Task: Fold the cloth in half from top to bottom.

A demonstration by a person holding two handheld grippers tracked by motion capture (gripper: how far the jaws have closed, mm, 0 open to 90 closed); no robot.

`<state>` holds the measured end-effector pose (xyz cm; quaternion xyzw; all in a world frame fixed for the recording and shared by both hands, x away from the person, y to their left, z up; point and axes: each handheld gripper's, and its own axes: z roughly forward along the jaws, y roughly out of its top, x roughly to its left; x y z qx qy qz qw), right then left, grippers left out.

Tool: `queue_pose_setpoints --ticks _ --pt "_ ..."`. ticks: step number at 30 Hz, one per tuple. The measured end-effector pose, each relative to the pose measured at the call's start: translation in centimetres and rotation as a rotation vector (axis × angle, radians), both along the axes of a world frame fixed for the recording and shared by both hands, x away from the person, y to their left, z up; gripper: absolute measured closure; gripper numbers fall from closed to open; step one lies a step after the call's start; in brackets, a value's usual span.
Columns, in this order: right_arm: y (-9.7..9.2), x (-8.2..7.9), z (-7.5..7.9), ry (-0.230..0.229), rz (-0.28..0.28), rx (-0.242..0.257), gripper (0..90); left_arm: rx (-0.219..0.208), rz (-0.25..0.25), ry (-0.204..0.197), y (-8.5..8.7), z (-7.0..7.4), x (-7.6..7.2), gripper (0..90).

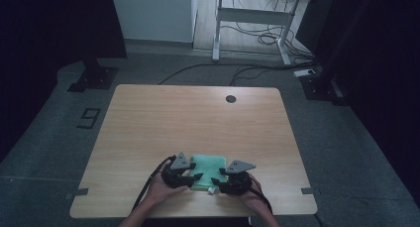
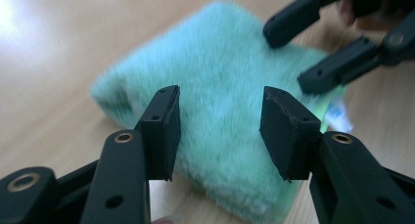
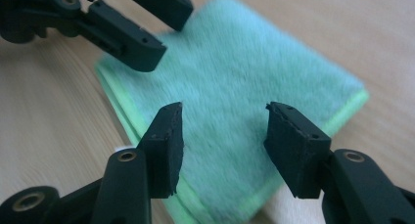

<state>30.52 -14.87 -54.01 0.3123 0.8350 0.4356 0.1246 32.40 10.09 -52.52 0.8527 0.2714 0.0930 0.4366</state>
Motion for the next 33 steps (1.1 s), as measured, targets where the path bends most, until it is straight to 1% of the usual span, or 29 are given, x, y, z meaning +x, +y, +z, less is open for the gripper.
queue_pose_setpoints --ticks 2,3,5,6,7,8,10,11,13,14,15,17,18,22,24,25,27,28,29,31,33 --pt "0.2 0.1 0.7 -0.012 -0.001 0.014 48.2 -0.006 0.007 -0.011 -0.2 1.0 0.7 50.3" --pt "0.5 0.2 1.0 -0.02 -0.002 0.013 48.3 -0.008 0.01 -0.015 -0.4 1.3 1.0 50.7" --pt "0.9 0.5 1.3 -0.028 0.001 0.008 48.3 -0.014 0.016 -0.004 -0.8 1.7 2.1 51.8" --pt "1.3 0.7 1.5 -0.029 0.0 0.005 48.1 -0.001 0.024 0.01 -1.1 1.6 2.9 52.1" --pt "1.6 1.0 1.5 -0.029 -0.002 0.005 47.9 0.006 0.028 0.018 -1.3 1.4 3.3 52.7" --pt "1.8 1.1 1.5 -0.025 -0.006 0.004 47.6 0.024 0.03 0.04 -1.5 1.0 3.9 53.0" --pt "2.3 1.4 1.3 -0.014 -0.002 -0.004 46.8 0.059 0.042 0.059 -1.6 0.1 4.5 53.4" --pt "2.6 1.5 0.9 0.0 -0.003 -0.027 46.1 0.062 0.045 0.067 -1.5 -0.1 4.6 53.9" --pt "2.6 1.4 0.3 0.013 -0.009 -0.045 45.7 0.069 0.053 0.074 -1.2 -0.6 4.8 54.5" --pt "2.5 1.4 0.1 0.014 -0.012 -0.052 45.5 0.066 0.054 0.081 -1.1 -0.8 4.9 54.6" --pt "2.4 1.3 -0.1 0.017 -0.018 -0.054 45.2 0.072 0.05 0.085 -1.1 -0.9 4.9 54.6" --pt "2.2 1.0 -0.4 0.02 -0.024 -0.056 44.9 0.074 0.047 0.093 -1.0 -1.3 5.0 54.5" --pt "2.1 0.9 -0.5 0.021 -0.026 -0.056 44.8 0.07 0.049 0.091 -1.1 -1.4 5.0 54.5" --pt "1.9 0.7 -0.8 0.021 -0.034 -0.036 44.7 0.081 0.046 0.076 -1.2 -1.6 4.9 54.4" --pt "1.9 0.8 -0.8 0.018 -0.031 -0.037 43.8 0.072 0.048 0.081 -1.1 -1.6 5.0 54.3" --pt "1.9 0.7 -0.8 0.019 -0.028 -0.036 43.2 0.069 0.05 0.078 -1.1 -1.5 5.0 54.2" --pt "1.8 0.5 -0.6 0.013 -0.027 -0.027 41.9 0.06 0.059 0.052 -0.9 -1.0 4.5 52.3" --pt "1.6 0.3 -0.4 0.003 -0.024 -0.02 41.4 0.045 0.065 0.043 -0.7 -0.6 4.3 52.1" --pt "1.3 0.1 -0.2 -0.002 -0.024 -0.009 41.0 0.024 0.072 0.04 -0.4 -0.2 3.9 52.0" --pt "0.7 -0.3 0.1 -0.016 -0.024 0.002 40.1 -0.006 0.069 0.036 0.2 0.4 3.0 51.6" --pt "0.2 -0.7 0.2 -0.015 -0.027 0.0 39.5 -0.013 0.054 0.035 0.5 0.8 1.8 51.3"
